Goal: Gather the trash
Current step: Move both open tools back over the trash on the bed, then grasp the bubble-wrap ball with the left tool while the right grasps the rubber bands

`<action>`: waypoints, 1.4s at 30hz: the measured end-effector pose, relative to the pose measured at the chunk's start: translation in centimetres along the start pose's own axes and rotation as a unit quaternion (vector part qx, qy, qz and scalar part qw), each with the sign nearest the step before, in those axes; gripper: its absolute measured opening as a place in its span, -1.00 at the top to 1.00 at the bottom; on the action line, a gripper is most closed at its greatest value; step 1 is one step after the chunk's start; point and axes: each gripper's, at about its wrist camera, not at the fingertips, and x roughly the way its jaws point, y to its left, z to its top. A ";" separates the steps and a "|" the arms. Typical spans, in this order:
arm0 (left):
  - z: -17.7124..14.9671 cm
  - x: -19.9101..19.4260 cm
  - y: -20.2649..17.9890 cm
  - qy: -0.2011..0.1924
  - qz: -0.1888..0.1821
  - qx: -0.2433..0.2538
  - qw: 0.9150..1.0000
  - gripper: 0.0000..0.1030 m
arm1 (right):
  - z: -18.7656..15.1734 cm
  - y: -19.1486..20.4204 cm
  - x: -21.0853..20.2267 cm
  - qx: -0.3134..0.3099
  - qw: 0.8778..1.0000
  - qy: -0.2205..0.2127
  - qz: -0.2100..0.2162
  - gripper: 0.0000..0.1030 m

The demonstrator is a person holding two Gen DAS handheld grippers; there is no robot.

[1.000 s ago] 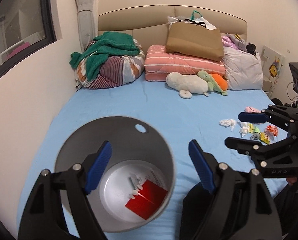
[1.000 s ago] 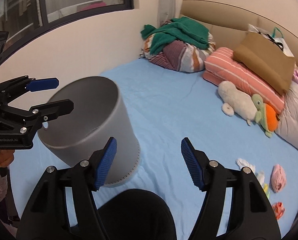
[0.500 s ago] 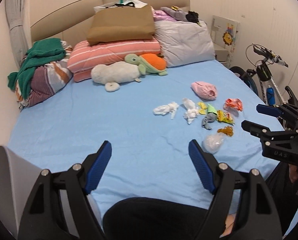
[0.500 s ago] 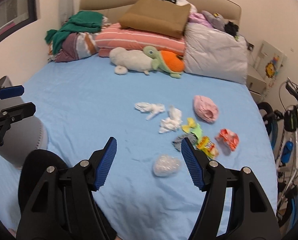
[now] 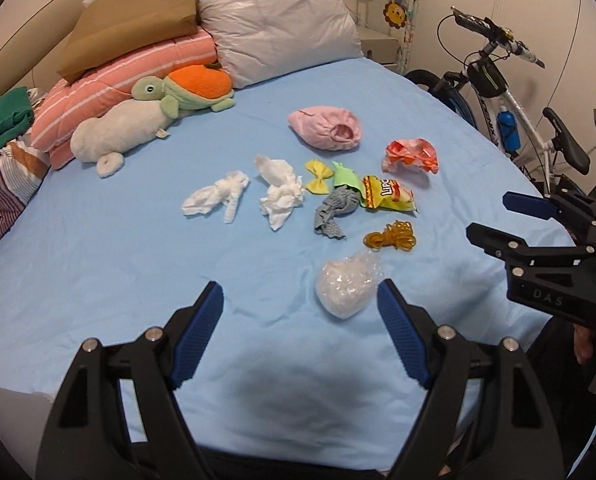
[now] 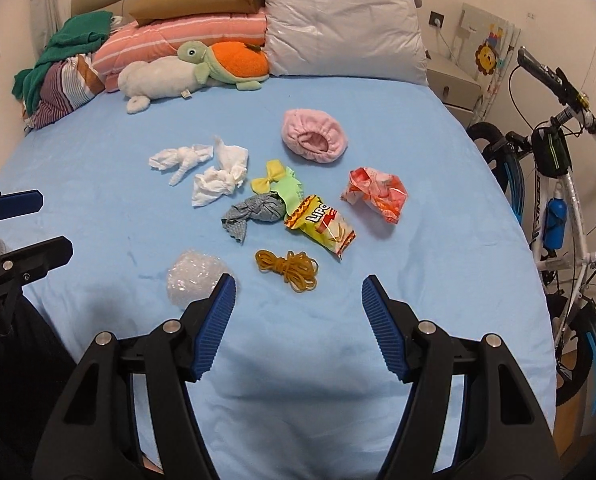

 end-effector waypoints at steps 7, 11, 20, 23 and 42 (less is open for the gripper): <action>0.4 4.7 -1.5 0.023 -0.018 0.016 0.999 -0.54 | 0.4 -1.0 5.2 0.001 1.000 0.028 0.006 -0.18; 0.0 7.6 -2.1 0.038 -0.025 0.027 0.999 -0.54 | 0.6 -1.1 8.2 -0.002 0.999 0.048 0.017 -0.18; -1.1 13.0 -2.8 0.055 -0.042 0.052 0.996 -0.54 | -0.7 -0.9 13.4 -0.002 0.993 0.107 0.046 -0.14; -0.9 13.8 -3.0 0.052 -0.062 0.048 0.996 -0.54 | -0.8 -0.7 14.4 -0.005 0.992 0.114 0.047 -0.11; -1.5 14.3 -3.9 0.033 -0.062 0.073 0.995 0.14 | -0.2 -1.3 13.5 -0.002 0.994 0.091 0.062 0.82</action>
